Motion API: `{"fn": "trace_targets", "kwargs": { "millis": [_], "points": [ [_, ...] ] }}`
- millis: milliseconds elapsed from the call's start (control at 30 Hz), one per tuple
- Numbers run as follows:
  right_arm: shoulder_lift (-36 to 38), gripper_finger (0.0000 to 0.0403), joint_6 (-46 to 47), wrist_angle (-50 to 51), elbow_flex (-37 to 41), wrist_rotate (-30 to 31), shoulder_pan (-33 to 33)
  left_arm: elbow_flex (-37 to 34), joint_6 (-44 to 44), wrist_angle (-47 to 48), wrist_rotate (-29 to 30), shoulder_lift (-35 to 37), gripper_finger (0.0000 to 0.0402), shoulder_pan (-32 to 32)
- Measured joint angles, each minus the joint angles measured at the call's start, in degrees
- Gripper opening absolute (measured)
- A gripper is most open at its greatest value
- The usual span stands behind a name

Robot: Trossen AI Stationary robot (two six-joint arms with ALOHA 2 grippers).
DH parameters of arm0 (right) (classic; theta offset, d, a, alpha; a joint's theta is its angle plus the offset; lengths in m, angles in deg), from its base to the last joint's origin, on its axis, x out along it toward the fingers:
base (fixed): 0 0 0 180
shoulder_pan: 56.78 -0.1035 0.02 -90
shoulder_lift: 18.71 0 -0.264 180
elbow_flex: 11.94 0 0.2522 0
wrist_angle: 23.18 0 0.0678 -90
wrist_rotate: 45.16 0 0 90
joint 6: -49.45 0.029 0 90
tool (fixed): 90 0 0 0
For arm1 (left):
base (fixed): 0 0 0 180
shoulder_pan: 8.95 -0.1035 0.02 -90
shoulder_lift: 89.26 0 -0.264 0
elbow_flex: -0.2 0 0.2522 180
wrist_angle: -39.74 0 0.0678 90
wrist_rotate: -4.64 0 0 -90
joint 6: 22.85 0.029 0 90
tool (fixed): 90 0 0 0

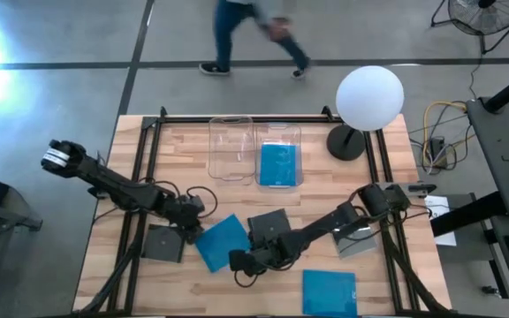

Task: Pick & place jewel cases by type
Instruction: Put the top blue CD case into the right transparent bin

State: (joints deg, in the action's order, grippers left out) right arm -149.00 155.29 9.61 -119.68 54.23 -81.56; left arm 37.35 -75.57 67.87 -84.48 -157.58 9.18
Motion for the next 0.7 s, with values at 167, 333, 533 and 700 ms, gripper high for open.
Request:
{"fn": "trace_targets", "kwargs": {
  "millis": [167,333,533,700],
  "points": [
    [-0.14,0.0219,-0.02,-1.43,-0.16,-0.35,-0.02,-0.28,-1.87,-5.23,-3.61,-2.13,0.0122,-0.66],
    [-0.23,0.0219,-0.79,-3.04,0.05,-0.64,-0.1,0.1,-2.94,-10.6,-5.83,-4.03,0.0122,-0.77],
    [-0.31,0.0219,-1.28,-3.44,0.66,-0.39,-0.1,0.1,-4.96,-20.41,-12.94,-7.39,0.0122,-0.9],
    [-1.08,0.0219,-1.66,-3.35,0.66,0.37,-0.08,0.06,-5.06,-26.12,-19.93,-11.51,0.0122,-1.01]
  ]
}}
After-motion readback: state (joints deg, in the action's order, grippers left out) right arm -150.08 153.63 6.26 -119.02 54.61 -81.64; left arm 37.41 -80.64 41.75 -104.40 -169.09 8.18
